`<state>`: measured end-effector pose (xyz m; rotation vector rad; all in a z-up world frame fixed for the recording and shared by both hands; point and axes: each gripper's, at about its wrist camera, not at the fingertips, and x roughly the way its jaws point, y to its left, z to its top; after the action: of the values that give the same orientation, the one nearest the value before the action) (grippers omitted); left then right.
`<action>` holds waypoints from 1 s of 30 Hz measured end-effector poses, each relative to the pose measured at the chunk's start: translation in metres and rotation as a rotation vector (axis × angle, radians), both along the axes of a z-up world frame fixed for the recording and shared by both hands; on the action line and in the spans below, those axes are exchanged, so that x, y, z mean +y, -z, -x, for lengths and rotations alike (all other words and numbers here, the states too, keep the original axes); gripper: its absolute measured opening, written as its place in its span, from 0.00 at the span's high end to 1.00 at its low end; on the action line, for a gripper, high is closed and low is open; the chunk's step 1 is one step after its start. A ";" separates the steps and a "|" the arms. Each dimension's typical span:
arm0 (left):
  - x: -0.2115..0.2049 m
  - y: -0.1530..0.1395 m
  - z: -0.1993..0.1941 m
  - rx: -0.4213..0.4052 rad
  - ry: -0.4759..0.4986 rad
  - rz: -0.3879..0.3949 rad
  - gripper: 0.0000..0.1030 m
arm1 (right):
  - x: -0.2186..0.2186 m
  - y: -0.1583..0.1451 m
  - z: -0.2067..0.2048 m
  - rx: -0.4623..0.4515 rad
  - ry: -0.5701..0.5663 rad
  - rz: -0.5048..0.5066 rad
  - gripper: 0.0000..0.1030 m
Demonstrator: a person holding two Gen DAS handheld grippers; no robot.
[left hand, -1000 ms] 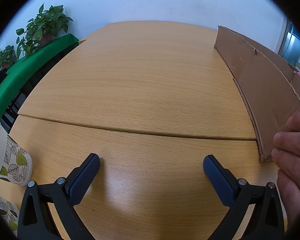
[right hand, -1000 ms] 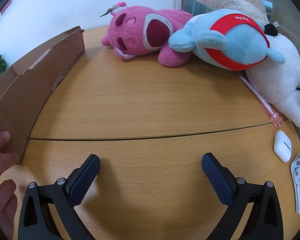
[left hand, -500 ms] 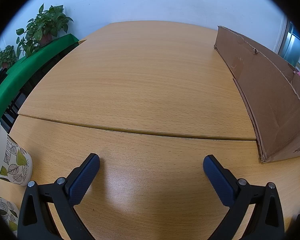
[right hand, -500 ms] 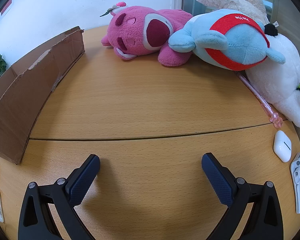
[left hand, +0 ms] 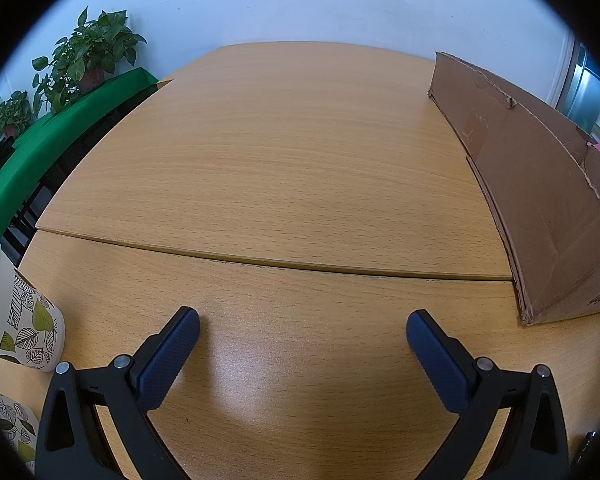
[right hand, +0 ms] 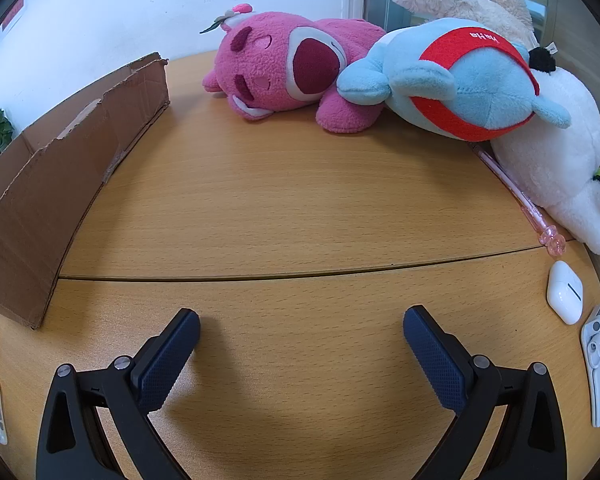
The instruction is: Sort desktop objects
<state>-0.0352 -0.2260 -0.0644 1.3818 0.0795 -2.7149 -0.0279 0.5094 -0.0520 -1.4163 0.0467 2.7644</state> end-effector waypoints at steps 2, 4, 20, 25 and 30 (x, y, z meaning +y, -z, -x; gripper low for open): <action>0.000 0.000 0.000 0.000 0.000 0.000 0.00 | 0.000 0.000 0.000 0.000 0.000 0.000 0.00; 0.000 0.000 0.000 0.001 0.000 0.000 0.00 | 0.000 0.000 0.000 0.000 0.000 0.000 0.00; 0.000 0.000 0.000 0.000 0.000 0.000 0.00 | 0.001 0.000 0.001 0.001 0.000 0.000 0.00; 0.000 0.000 0.000 0.000 0.000 0.000 0.00 | 0.002 0.003 0.005 0.001 0.032 0.001 0.00; 0.000 0.000 0.000 0.000 0.000 0.000 0.00 | -0.004 0.005 -0.003 0.000 0.121 0.002 0.00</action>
<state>-0.0357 -0.2257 -0.0646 1.3813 0.0797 -2.7153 -0.0250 0.5053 -0.0567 -1.3658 0.1305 2.6673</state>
